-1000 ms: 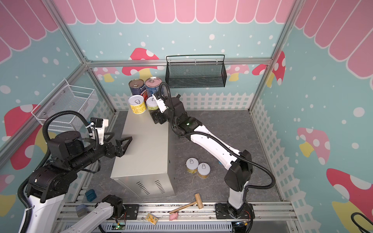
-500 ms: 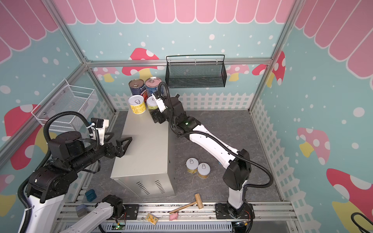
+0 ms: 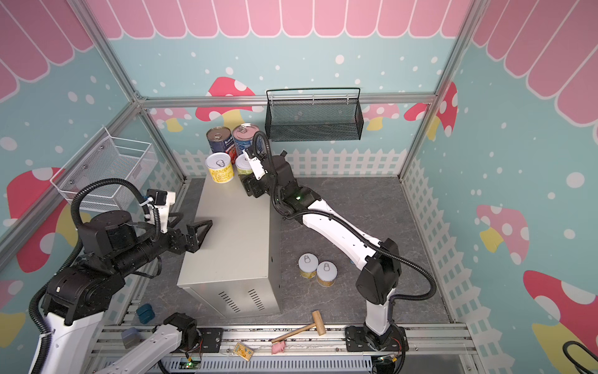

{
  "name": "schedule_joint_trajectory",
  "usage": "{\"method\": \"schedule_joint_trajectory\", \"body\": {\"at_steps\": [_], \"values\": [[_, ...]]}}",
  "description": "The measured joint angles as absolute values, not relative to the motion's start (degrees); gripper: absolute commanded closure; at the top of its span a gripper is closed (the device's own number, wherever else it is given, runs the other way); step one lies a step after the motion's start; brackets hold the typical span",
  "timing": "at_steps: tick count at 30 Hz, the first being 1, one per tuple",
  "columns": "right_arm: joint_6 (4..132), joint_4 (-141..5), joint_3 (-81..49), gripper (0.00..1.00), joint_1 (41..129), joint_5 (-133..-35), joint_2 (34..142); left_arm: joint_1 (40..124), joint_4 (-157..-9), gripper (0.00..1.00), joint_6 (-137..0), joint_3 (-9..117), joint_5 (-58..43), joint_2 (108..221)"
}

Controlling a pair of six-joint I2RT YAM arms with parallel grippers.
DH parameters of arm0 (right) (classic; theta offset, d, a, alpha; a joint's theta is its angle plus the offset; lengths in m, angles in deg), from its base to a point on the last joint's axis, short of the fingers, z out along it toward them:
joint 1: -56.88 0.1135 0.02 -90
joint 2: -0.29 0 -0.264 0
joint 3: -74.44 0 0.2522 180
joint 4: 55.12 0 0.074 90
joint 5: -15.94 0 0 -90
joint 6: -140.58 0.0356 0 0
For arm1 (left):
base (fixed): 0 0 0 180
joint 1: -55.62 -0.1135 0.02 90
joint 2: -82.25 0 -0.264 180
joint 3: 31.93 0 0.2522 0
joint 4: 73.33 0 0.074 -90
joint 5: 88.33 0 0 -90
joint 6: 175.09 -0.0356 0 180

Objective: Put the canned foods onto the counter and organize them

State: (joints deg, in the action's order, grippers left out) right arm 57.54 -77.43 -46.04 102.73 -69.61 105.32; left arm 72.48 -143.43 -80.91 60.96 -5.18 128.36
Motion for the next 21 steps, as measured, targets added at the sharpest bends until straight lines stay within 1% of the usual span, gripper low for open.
{"method": "schedule_joint_trajectory", "body": {"at_steps": [21], "values": [[57.71, -77.41, -46.69, 0.23, 102.68, -70.82, 105.91, 73.01, -143.43, 0.01, -81.04, 60.96, -4.48, 128.53]]}}
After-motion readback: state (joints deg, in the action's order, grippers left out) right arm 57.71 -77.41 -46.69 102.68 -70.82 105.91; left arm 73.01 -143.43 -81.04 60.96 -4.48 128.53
